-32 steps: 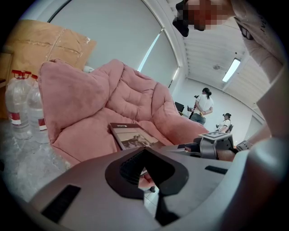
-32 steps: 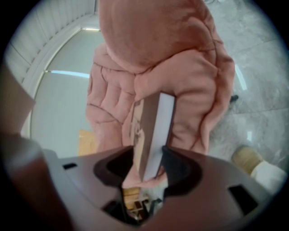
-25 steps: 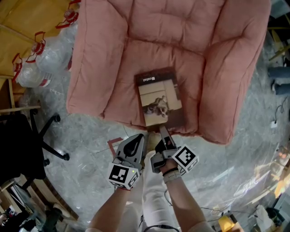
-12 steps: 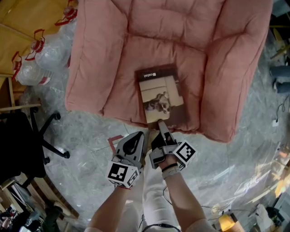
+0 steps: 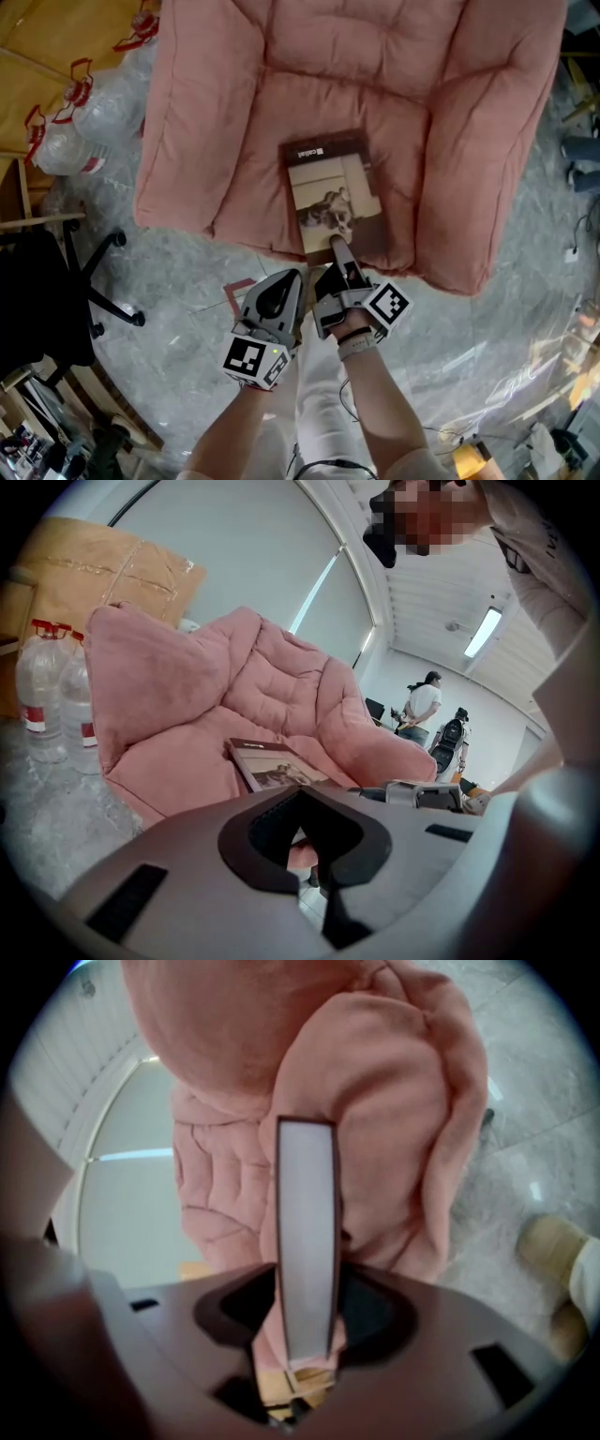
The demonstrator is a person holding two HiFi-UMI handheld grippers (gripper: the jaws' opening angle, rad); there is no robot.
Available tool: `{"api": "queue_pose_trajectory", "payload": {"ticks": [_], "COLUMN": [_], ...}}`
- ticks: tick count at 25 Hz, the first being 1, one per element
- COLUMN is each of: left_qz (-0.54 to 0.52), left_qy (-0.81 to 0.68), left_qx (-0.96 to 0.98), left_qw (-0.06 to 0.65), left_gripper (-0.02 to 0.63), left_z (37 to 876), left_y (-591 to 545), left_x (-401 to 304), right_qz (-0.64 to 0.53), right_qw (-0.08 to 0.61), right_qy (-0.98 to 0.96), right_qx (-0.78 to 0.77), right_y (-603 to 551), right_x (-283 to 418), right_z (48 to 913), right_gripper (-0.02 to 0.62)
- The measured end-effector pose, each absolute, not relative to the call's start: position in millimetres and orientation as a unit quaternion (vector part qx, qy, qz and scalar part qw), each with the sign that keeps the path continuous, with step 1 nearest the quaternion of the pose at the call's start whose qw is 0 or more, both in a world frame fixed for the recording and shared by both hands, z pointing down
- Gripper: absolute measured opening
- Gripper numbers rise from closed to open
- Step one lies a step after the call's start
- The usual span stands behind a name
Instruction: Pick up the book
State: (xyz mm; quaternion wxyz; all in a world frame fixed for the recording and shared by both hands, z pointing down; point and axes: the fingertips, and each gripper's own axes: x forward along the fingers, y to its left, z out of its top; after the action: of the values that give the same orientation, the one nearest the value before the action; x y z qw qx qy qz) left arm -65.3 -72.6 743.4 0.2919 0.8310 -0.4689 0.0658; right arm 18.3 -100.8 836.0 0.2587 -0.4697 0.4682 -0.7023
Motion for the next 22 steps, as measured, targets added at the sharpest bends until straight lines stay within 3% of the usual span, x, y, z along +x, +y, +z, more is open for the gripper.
{"api": "queue_pose_trajectory", "payload": {"ticks": [4,22], "left_qz": [0.05,0.045], "left_qy": [-0.478,-0.478], "left_qx": [0.829,0.832], "left_qw": [0.288,0.278], "left_gripper": [0.021,0.021], "left_z": [734.8,704.9], "left_y": [-85.5,-107.2], "left_x": [-69.1,-70.6], "right_qz": [-0.695,-0.682], "right_qw": [0.249,0.265], "right_qy": [0.492,0.522], "right_qx": [-0.462,-0.439], "right_y": [-99.5,-94.2], "right_x": [19.7,35.2], "right_z": [832.8,787.7], "right_gripper": [0.181,0.16]}}
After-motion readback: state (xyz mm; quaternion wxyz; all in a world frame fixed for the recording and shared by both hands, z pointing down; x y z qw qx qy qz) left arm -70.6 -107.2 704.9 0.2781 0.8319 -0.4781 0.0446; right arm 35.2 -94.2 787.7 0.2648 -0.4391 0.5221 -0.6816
